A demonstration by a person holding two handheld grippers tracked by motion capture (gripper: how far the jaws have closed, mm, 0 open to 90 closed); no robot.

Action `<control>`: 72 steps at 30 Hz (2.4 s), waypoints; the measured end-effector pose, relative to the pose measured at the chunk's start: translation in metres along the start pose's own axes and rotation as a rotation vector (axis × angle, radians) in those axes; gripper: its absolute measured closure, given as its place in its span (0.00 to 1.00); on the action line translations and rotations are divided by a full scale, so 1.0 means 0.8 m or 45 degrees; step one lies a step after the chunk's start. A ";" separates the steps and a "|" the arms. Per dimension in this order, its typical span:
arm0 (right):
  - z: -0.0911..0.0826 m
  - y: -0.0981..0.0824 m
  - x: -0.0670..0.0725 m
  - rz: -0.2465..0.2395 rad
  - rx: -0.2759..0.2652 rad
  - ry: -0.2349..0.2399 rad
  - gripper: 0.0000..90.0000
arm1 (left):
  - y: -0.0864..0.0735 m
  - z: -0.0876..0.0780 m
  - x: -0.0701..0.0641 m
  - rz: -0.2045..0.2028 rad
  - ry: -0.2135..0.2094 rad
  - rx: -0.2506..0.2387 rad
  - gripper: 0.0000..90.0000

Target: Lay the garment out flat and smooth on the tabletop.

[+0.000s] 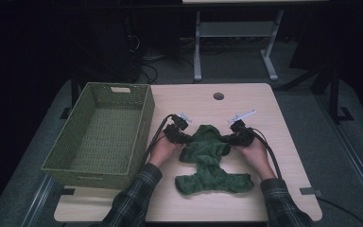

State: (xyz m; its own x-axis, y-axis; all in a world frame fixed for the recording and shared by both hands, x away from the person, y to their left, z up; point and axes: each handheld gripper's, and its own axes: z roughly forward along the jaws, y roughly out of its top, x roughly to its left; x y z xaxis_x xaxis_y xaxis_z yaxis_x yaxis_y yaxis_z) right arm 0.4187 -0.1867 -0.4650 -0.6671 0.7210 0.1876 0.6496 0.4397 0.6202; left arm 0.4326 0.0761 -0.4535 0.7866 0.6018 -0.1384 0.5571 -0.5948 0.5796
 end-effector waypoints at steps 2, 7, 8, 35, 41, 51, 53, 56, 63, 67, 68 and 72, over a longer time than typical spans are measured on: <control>-0.004 0.001 0.002 -0.005 0.001 -0.015 0.97 | 0.002 -0.004 -0.002 0.004 0.007 -0.028 0.96; -0.031 0.007 -0.001 -0.016 -0.063 -0.067 0.97 | 0.014 -0.020 -0.009 0.014 0.028 -0.114 0.97; -0.038 0.008 -0.002 -0.018 -0.079 -0.080 0.97 | 0.017 -0.023 -0.010 0.016 0.029 -0.135 0.97; -0.023 -0.007 -0.059 0.062 -0.001 -0.193 0.88 | 0.031 0.033 0.013 -0.020 0.145 -0.140 0.90; -0.047 -0.003 -0.051 0.071 -0.044 -0.184 0.76 | 0.037 0.003 0.007 -0.026 0.097 -0.179 0.74; -0.084 -0.002 -0.029 0.051 -0.122 -0.157 0.72 | 0.025 -0.047 -0.015 -0.002 0.017 -0.221 0.53; -0.091 -0.004 -0.023 0.045 -0.153 -0.154 0.71 | 0.020 -0.058 -0.021 0.005 0.001 -0.237 0.50; -0.099 -0.008 -0.015 0.047 -0.185 -0.133 0.71 | 0.010 -0.068 -0.033 0.009 -0.033 -0.261 0.46; -0.106 -0.013 0.011 0.001 -0.231 -0.058 0.70 | -0.021 -0.080 -0.059 0.056 -0.031 -0.248 0.36; -0.105 -0.016 0.027 -0.031 -0.231 -0.013 0.70 | -0.040 -0.085 -0.071 0.087 -0.040 -0.231 0.28; -0.104 -0.016 0.031 -0.042 -0.223 -0.009 0.70 | -0.045 -0.087 -0.073 0.091 -0.043 -0.231 0.27; -0.105 -0.016 0.045 -0.086 -0.222 0.007 0.69 | -0.067 -0.089 -0.087 0.106 -0.026 -0.231 0.19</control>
State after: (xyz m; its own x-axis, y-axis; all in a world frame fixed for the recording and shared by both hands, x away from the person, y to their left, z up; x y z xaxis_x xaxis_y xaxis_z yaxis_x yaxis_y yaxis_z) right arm 0.3557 -0.2109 -0.4020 -0.7095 0.6897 0.1448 0.5305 0.3875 0.7539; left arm 0.3290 0.1042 -0.4179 0.8343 0.5424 -0.0988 0.4340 -0.5355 0.7245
